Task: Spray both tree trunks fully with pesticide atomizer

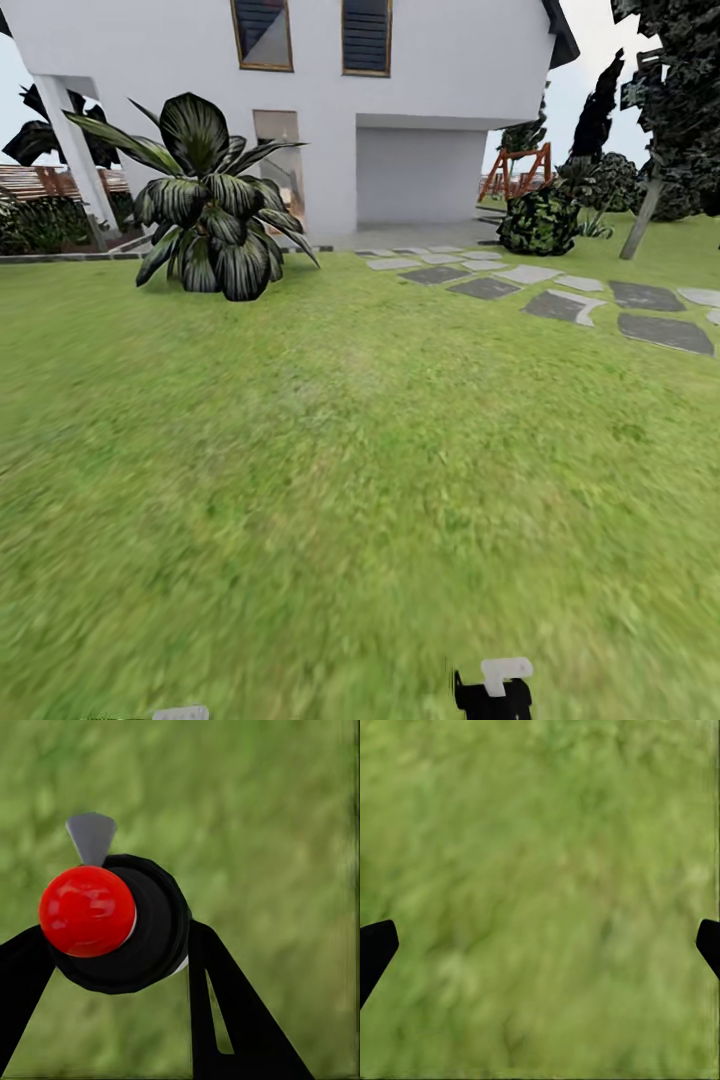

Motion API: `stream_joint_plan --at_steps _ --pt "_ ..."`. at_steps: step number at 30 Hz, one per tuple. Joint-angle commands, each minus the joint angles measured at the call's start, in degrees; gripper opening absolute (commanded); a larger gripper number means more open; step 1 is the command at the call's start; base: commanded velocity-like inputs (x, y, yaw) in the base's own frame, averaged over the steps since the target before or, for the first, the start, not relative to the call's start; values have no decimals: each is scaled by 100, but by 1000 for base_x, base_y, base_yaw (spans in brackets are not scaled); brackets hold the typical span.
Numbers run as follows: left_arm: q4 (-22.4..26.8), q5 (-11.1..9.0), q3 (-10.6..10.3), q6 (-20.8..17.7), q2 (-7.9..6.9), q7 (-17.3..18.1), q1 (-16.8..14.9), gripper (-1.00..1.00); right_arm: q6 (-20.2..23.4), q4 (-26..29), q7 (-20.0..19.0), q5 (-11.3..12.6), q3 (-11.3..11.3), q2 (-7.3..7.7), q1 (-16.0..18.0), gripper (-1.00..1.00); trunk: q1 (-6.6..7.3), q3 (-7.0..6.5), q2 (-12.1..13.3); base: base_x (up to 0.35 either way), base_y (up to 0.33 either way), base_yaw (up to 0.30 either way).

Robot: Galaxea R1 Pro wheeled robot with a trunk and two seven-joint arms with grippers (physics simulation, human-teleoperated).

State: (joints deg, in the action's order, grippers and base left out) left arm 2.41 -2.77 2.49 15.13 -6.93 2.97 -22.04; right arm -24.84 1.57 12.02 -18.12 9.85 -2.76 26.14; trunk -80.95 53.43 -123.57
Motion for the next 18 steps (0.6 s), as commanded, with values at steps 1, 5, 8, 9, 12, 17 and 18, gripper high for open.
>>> stream_joint_plan --at_steps 1,5,8,9,12,17,18 --pt "-4 -30 23 16 -5 31 -2 -100 -12 -7 28 -60 40 -4 5 100 4 5 -2 -220 -11 -293" --pt "-4 -30 23 16 -10 28 -2 -100 -12 -7 28 -60 42 -6 5 100 4 5 -2 -60 -3 -293" --pt "-4 -30 23 16 -10 21 1 -100 -12 -7 28 -60 41 -6 5 100 4 5 -2 -7 0 -295" --pt "-4 -30 23 16 -10 20 0 -100 -12 -7 28 -60 40 -6 5 100 4 5 -2 -3 0 -296" --pt "-4 -30 23 10 -9 19 -1 -100 -12 -7 28 -60 42 -6 5 100 4 5 -2 -1 0 -298" --pt "-4 -76 24 13 -10 14 0 -100 -12 -7 28 -60 43 -5 5 100 4 5 -2 0 0 -298" --pt "-4 -81 28 14 -10 12 -1 -100 -12 -7 28 -60 43 -6 5 100 4 5 -2 0 0 -299"
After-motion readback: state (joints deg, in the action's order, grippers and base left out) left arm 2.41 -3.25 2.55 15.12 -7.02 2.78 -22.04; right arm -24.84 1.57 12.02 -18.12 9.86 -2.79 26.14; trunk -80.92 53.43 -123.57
